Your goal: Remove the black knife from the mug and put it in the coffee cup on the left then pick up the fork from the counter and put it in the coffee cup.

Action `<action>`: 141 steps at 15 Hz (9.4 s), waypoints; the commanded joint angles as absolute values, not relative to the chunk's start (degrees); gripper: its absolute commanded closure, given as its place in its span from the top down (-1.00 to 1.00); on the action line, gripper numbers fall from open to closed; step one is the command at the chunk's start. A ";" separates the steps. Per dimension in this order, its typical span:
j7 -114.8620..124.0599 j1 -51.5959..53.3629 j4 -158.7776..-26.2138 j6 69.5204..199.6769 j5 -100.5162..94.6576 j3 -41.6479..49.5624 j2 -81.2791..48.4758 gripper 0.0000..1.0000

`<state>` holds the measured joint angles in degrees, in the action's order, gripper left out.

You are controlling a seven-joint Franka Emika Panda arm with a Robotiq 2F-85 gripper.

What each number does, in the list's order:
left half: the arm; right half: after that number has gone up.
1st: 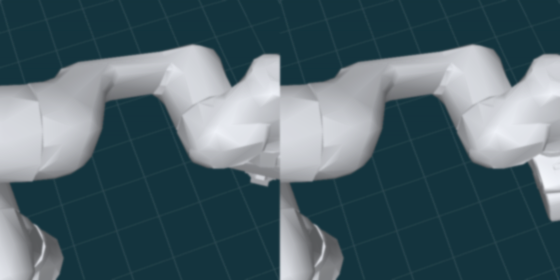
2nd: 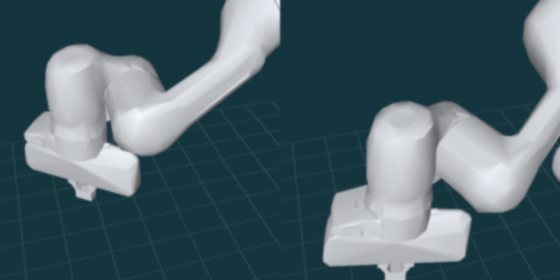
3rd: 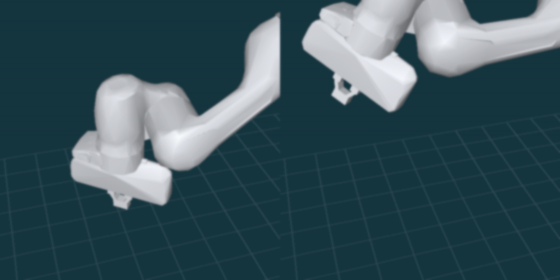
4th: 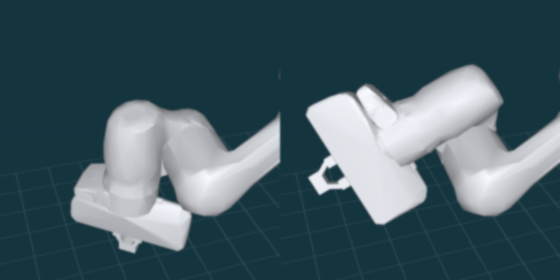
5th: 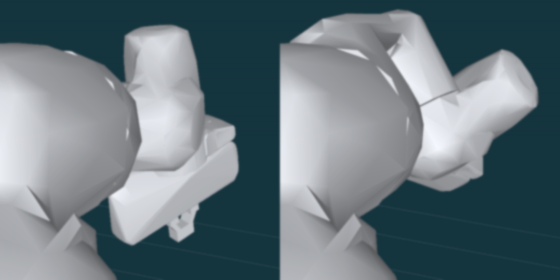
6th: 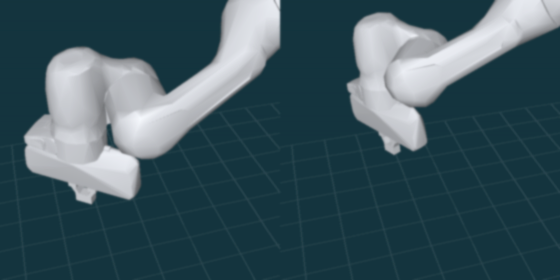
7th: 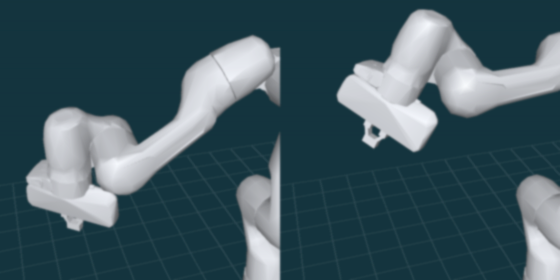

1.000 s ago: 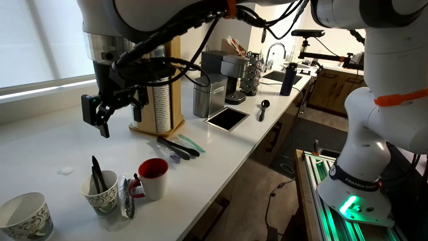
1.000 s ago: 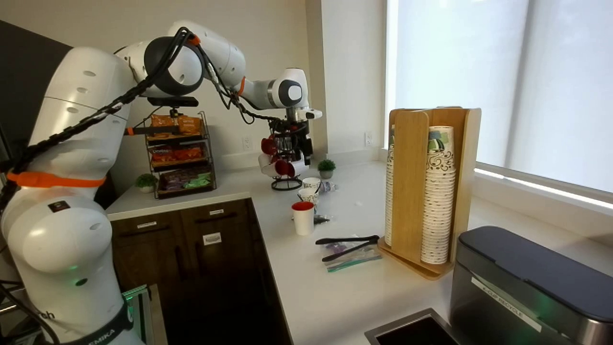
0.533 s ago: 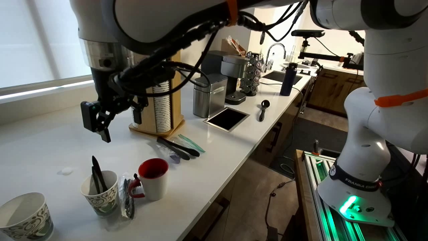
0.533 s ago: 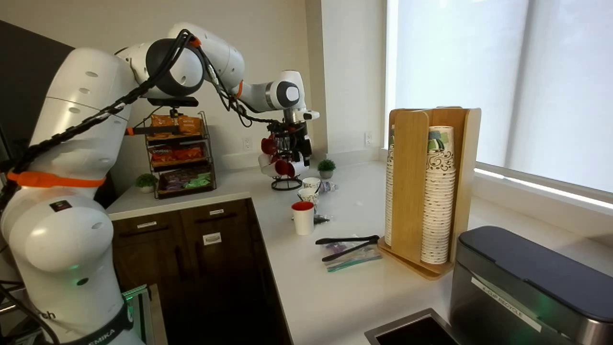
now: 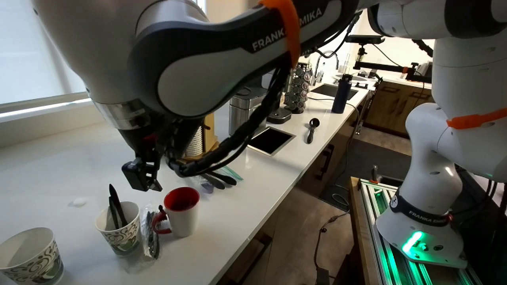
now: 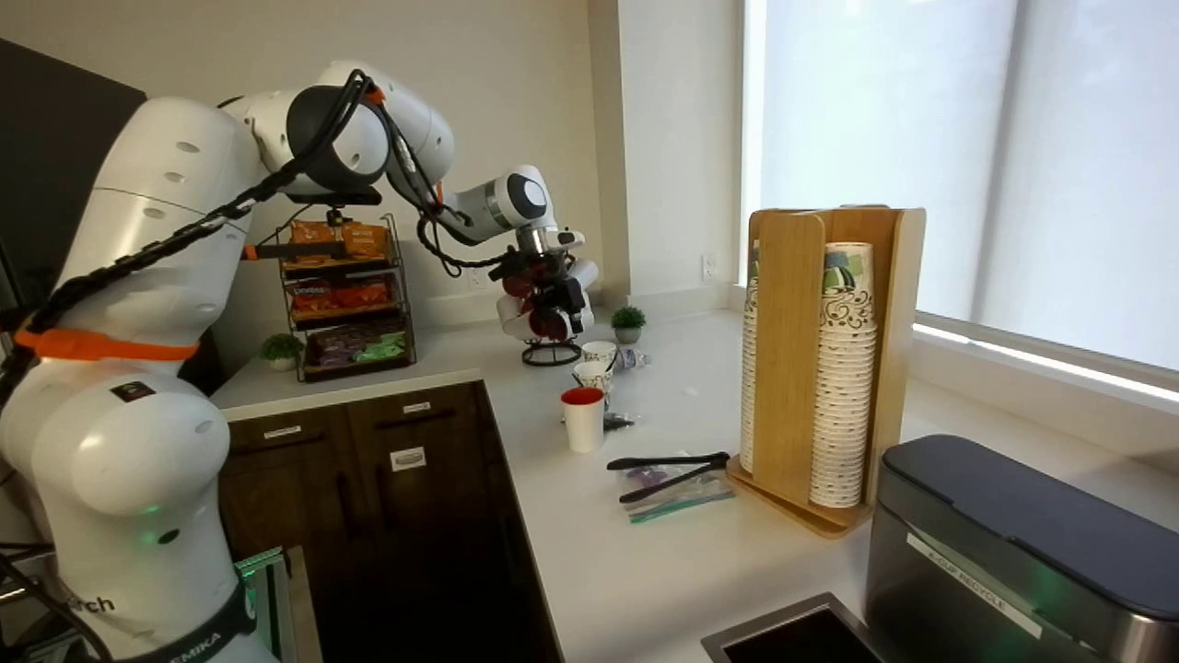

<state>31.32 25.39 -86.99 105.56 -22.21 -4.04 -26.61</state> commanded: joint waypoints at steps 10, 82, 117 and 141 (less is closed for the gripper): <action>15.05 23.39 -94.45 118.19 -28.17 -6.38 -24.85 1.00; 19.57 26.99 -94.38 119.81 -39.82 -4.28 -32.59 -1.00; -0.99 17.52 -98.45 135.48 -21.18 -9.98 -20.48 -0.98; -3.73 19.18 -82.54 116.80 -17.14 -8.95 -29.16 0.78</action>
